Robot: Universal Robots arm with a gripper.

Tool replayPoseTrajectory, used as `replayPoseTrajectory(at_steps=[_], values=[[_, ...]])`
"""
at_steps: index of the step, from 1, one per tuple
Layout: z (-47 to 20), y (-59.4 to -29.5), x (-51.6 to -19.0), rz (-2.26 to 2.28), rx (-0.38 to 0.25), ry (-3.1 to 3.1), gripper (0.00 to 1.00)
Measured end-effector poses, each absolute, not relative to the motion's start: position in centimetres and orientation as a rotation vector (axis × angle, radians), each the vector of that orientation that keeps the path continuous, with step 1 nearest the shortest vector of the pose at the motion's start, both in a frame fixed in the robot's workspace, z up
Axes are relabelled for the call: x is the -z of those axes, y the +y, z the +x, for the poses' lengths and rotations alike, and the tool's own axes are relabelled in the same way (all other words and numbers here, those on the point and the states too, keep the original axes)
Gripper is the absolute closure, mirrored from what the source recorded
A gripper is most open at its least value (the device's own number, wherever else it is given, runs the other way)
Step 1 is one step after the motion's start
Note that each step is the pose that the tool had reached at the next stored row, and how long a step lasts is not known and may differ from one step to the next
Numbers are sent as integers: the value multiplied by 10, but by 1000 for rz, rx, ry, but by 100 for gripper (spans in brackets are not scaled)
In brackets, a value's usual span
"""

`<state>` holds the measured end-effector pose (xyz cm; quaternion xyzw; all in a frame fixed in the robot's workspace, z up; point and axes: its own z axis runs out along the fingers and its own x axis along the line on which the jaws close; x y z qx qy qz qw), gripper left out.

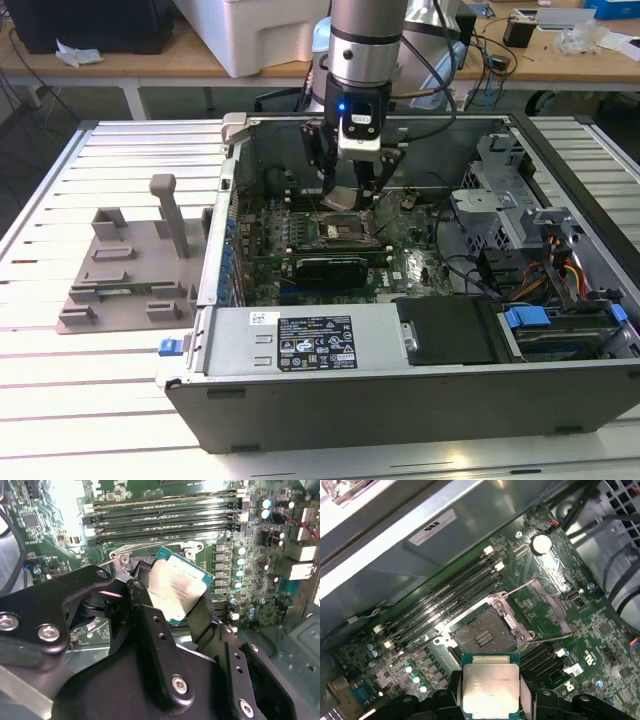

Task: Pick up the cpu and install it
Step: 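Place the cpu into insertion slot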

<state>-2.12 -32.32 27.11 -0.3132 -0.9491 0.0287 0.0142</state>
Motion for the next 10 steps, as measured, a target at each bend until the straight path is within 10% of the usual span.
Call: replayPoseTrajectory(at_steps=[10], values=[[-21,-323,-271,-1142,-112,-2896,46]])
